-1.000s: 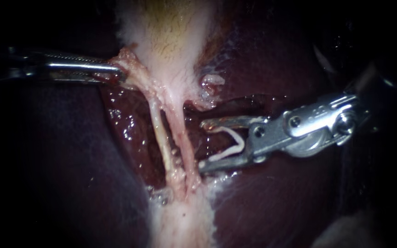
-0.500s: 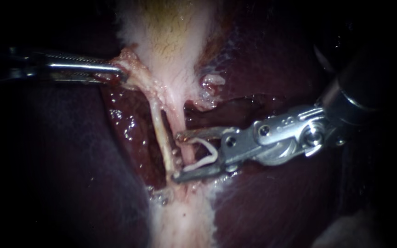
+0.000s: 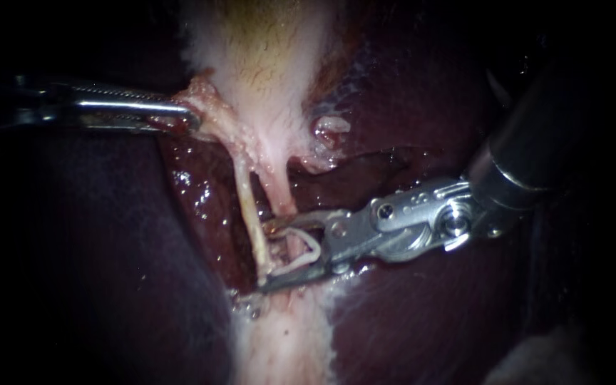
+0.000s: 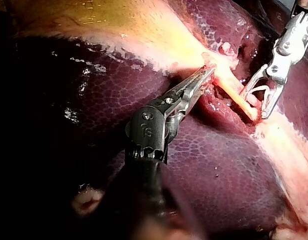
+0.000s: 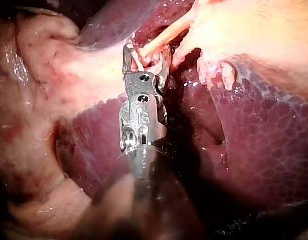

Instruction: Clipping first clip left tube

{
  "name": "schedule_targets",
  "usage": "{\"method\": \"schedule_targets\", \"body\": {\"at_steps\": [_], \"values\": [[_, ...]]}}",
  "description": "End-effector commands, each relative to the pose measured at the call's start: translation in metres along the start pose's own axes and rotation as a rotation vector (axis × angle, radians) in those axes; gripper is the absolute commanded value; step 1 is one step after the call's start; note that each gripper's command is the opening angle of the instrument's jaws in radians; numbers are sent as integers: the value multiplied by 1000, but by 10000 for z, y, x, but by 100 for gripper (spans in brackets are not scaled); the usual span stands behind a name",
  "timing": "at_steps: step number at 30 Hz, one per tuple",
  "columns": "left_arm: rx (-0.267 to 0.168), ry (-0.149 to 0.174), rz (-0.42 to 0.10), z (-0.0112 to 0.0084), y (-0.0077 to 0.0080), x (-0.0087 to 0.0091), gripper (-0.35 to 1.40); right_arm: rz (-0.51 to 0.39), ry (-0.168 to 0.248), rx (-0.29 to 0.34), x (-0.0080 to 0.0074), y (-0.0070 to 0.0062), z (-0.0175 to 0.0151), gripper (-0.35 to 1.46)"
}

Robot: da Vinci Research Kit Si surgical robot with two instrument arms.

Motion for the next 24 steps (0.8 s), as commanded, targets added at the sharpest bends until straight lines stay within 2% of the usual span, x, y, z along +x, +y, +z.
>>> {"method": "schedule_targets", "body": {"at_steps": [1, 13, 24], "values": [[1, 0, 0, 0, 1, 0, -35, 0, 0, -1, -3, 2, 1, 49], [-2, 0, -2, 1, 6, 3, -35, 1, -3, -4, -8, 20, 8, 49], [0, 0, -2, 2, 7, 4, -35, 0, 67, -3, 3, 26, 27, 50]]}}
